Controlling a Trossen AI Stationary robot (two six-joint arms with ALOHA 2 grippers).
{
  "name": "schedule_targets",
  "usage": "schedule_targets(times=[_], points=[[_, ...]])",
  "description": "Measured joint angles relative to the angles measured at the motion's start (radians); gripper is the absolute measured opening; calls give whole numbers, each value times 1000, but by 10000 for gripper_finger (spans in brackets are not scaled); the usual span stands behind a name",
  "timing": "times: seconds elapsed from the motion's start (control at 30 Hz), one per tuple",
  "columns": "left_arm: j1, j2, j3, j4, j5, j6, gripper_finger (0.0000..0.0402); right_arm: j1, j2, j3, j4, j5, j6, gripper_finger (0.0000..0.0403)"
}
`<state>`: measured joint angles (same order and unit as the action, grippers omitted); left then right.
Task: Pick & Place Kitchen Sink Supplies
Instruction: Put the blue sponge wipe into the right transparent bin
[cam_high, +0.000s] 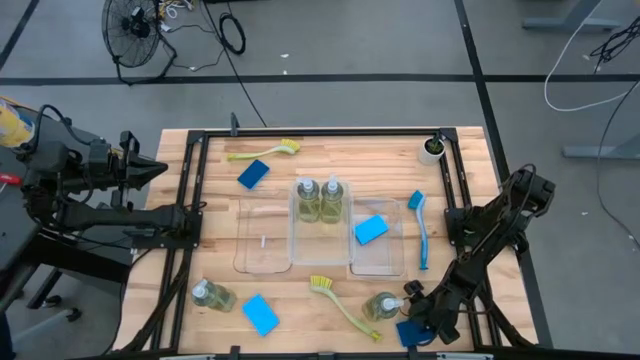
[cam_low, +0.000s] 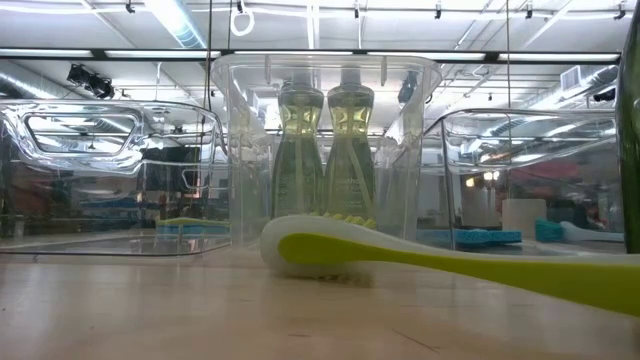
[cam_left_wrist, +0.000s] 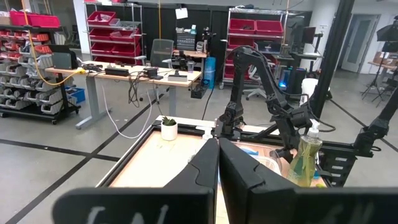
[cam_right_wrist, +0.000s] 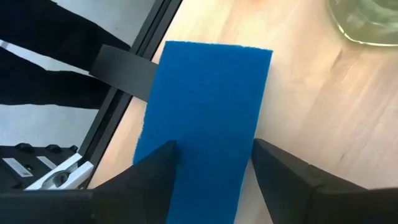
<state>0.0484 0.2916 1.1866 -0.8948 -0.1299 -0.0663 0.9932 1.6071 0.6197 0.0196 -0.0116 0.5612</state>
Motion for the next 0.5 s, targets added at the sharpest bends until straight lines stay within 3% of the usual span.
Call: schedule_targets(times=[0.27,0.5], points=[[0,0,0,0,0,0,18,0,12,0,8,0,-5,201],[0,0,0,0,0,0,18,-2,14,0,15,4,-1,103]])
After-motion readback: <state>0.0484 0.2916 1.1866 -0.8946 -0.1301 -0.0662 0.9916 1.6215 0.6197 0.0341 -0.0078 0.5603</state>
